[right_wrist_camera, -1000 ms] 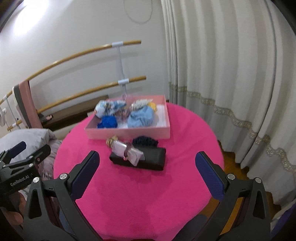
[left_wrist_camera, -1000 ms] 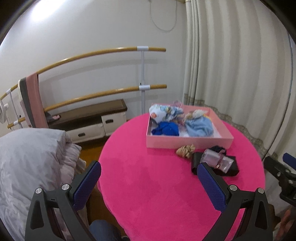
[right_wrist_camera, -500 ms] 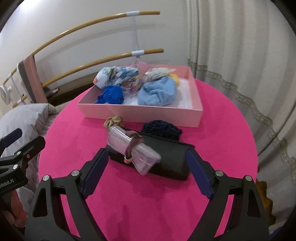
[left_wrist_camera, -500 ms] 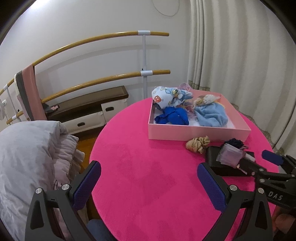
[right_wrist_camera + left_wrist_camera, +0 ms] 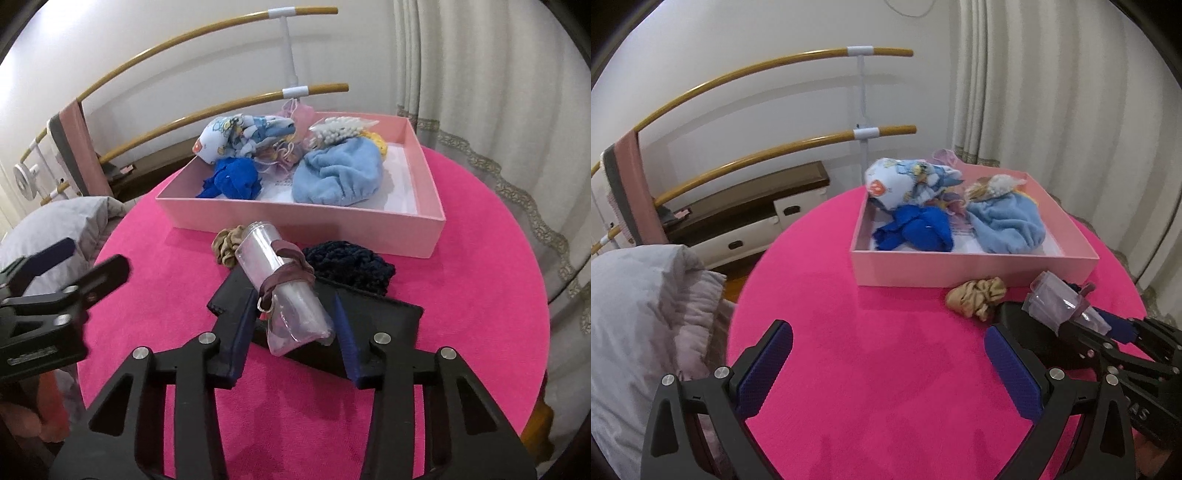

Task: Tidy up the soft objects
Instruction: 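Grasp the tan scrunchie with the left tool while the right tool grasps the clear pouch, then lower the scrunchie and clear pouch into the pink box and open both tools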

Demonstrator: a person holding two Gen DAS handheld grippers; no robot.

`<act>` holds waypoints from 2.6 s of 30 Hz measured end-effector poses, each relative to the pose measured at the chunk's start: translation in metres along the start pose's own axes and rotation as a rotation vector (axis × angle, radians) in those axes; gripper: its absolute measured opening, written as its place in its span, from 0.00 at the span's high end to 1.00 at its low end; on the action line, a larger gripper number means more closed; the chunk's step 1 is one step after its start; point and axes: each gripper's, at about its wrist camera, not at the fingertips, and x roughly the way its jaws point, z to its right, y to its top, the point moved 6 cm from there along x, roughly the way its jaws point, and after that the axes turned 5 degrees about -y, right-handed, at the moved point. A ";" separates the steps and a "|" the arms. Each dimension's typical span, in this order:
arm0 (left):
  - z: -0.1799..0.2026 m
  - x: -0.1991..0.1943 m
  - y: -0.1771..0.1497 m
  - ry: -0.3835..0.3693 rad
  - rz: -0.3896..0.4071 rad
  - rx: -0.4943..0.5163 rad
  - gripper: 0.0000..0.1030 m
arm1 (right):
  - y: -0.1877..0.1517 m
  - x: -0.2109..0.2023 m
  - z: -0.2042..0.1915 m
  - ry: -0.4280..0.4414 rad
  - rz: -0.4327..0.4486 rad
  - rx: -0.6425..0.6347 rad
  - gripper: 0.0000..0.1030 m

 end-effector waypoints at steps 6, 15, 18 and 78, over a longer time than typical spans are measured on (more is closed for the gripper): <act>0.019 0.044 0.012 -0.024 -0.036 0.028 0.00 | 0.001 0.000 0.008 0.002 0.001 0.009 0.63; 0.028 0.094 0.015 -0.029 -0.082 0.044 0.00 | 0.002 0.014 0.006 0.011 -0.023 -0.046 0.53; 0.028 0.106 0.018 -0.026 -0.091 0.043 0.00 | 0.003 0.020 0.009 0.022 -0.023 -0.039 0.61; 0.016 -0.037 0.104 -0.081 0.097 0.066 0.80 | 0.112 -0.066 0.006 -0.016 0.187 -0.045 0.68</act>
